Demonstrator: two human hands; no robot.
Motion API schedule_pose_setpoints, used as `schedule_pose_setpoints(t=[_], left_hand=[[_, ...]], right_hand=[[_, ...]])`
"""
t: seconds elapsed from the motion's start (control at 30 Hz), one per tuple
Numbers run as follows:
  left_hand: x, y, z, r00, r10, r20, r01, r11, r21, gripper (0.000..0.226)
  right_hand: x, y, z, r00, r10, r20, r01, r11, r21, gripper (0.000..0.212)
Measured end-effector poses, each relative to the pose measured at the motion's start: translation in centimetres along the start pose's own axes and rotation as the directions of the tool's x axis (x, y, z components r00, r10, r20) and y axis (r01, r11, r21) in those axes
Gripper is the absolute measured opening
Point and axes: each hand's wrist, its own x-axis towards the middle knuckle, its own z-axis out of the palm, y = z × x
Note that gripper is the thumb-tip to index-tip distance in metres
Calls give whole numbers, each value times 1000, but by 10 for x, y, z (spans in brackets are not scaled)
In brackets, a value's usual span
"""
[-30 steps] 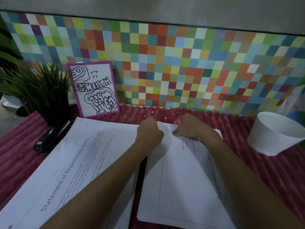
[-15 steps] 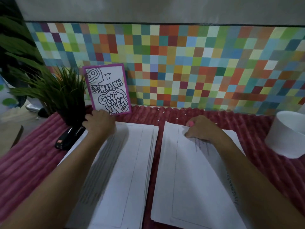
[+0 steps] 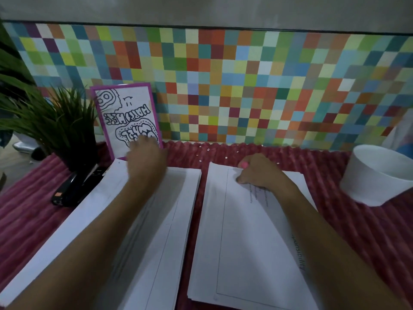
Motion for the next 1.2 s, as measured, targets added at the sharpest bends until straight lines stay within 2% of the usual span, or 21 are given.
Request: schedule_pose_setpoints(t=[0.03,0.1,0.17,0.23,0.37,0.53,0.67,0.77,0.9,1.03,1.1,1.2], left_hand=[[-6,18,1,993,110,31,-106,988,-112,36],[-19,50,6,957,199,212,-146,959,-243,38],[-32,74,10,909,159,386,-105,982,-157,35],[-42,86,14,896,114,428,-118,993,-17,40],[-49,89,19,941,96,325,-81,995,-61,35],[-50,87,20,973,83,217,-24,965,-261,18],[-43,82,18,955,63,290,121,808,-576,13],[-40,79,16,956,76,282,148,707,-691,15],[-39,76,15,958,78,276,167,628,-760,19],[-41,74,16,952,82,295,186,609,-771,27],[-43,74,17,958,111,265,130,655,-745,27],[-46,76,17,967,174,188,5,721,-692,10]], right_hand=[[-2,0,1,1000,-1,-11,1,1000,16,15],[-3,-1,3,999,-10,-50,11,1000,23,17],[-5,0,6,996,-18,-91,19,1000,14,24],[-6,1,8,993,-24,-119,25,1000,10,30],[-5,1,8,989,-19,-149,15,1000,-26,29],[-7,1,9,972,-48,-230,41,999,-33,33],[-9,1,5,955,-47,-294,43,999,-20,23],[-9,0,2,951,-39,-307,44,999,8,20],[-9,-3,2,943,-61,-328,82,995,53,13],[-8,-3,2,923,-48,-383,93,991,99,11],[-6,-1,2,914,-41,-403,94,989,112,11],[-5,0,1,912,-29,-409,93,986,139,7]])
